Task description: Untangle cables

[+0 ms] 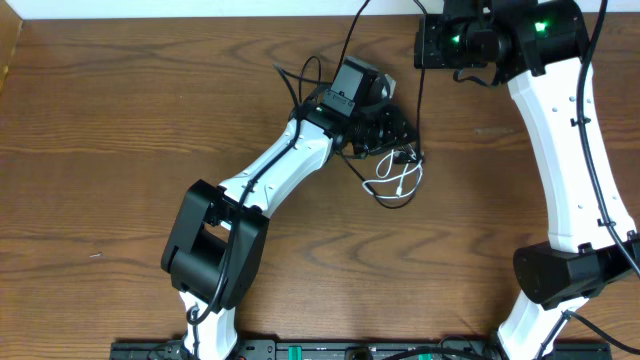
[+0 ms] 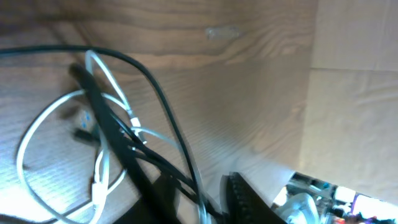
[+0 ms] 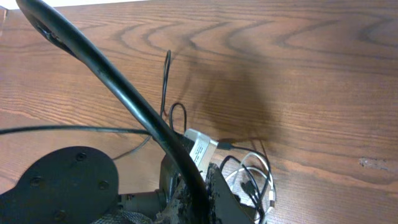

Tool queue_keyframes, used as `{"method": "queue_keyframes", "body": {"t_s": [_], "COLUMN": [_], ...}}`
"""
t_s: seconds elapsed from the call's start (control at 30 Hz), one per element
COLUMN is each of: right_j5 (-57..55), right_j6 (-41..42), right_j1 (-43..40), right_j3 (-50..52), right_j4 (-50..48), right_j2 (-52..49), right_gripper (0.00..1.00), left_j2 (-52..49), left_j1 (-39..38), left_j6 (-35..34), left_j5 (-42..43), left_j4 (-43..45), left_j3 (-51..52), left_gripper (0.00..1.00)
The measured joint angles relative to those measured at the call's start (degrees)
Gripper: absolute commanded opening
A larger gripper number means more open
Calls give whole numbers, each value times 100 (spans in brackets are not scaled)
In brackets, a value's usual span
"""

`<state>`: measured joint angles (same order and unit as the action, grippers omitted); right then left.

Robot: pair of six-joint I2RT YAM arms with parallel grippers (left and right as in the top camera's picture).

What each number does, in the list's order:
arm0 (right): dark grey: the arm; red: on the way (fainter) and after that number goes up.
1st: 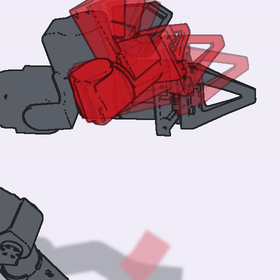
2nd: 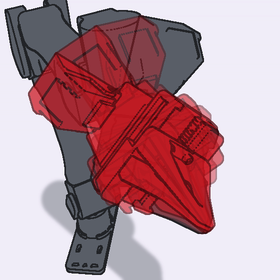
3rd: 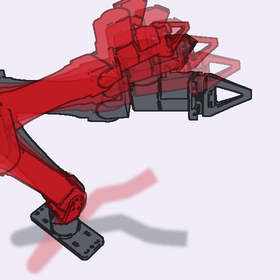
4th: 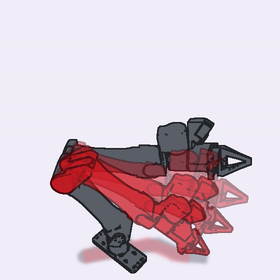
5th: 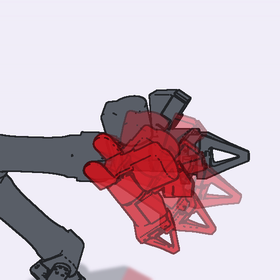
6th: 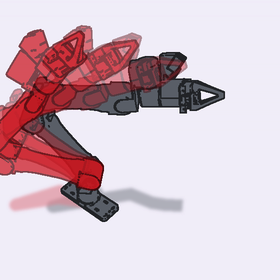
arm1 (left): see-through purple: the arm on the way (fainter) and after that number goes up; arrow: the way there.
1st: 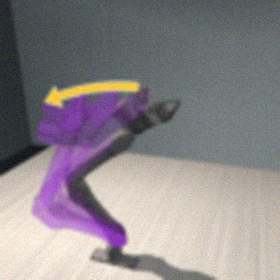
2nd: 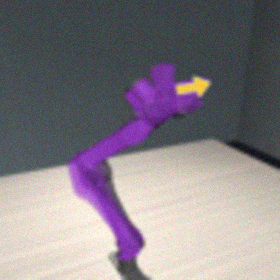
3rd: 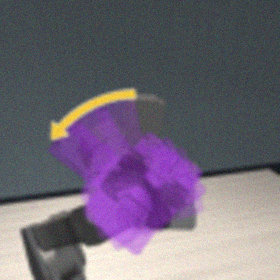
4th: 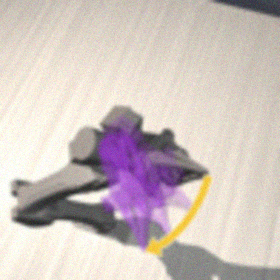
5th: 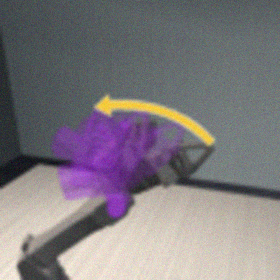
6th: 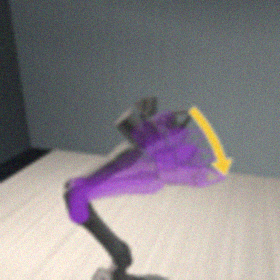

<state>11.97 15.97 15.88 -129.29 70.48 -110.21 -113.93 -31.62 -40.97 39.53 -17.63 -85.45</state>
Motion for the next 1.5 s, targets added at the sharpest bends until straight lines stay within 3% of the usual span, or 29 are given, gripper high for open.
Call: {"method": "queue_keyframes", "body": {"t_s": [0.37,0.83,1.17,1.5], "right_j5": [26,131,96,-402], "right_j6": [-66,-70,-2,15], "right_j1": [-317,-2358,-3689,-4531], "right_j3": [-136,-1703,-1777,-1567], "right_j4": [-625,-1008,-1215,-1167], "right_j2": [0,420,531,531], "right_gripper": [1,1,1,1], "left_j2": [0,0,-9,-9], "left_j1": [0,-11,-11,-35], "left_j6": [883,1720,2201,3239], "left_j5": [-1008,-1604,-1974,-1996], "left_j4": [-1705,-2223,-2726,-3565], "left_j3": [4,4,4,4], "left_gripper": [7,7,7,8]}}
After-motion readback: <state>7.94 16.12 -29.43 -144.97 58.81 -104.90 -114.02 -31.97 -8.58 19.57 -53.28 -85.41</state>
